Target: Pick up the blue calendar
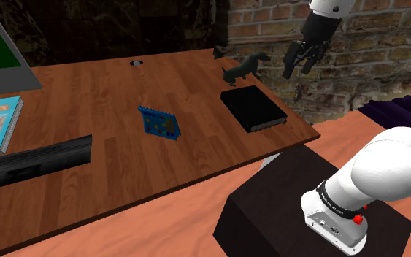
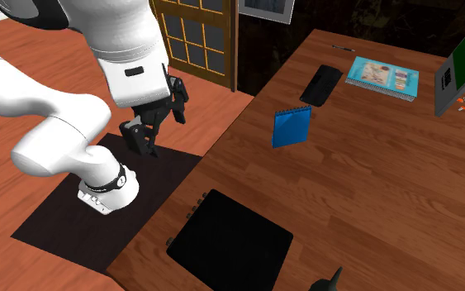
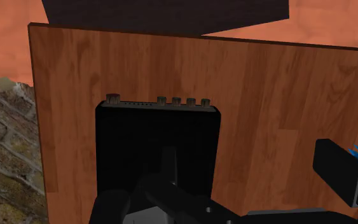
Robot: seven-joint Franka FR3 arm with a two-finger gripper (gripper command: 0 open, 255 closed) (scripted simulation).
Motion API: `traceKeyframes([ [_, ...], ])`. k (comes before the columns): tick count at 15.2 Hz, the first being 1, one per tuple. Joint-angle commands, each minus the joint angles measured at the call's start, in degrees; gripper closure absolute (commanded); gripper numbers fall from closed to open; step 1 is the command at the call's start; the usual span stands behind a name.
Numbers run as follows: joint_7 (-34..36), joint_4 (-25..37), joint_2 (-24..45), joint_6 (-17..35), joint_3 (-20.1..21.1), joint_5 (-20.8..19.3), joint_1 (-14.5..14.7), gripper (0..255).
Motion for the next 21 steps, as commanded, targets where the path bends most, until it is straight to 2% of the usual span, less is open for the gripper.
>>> traceKeyframes([
  [1,0.00,0.00,0.00,0.00,0.00,0.00,0.00,0],
  [12,-0.97,7.88,19.19,12.92,7.97,0.11,5.84,0],
  [21,0.01,18.50,35.57,19.36,14.45,-4.20,9.36,0],
])
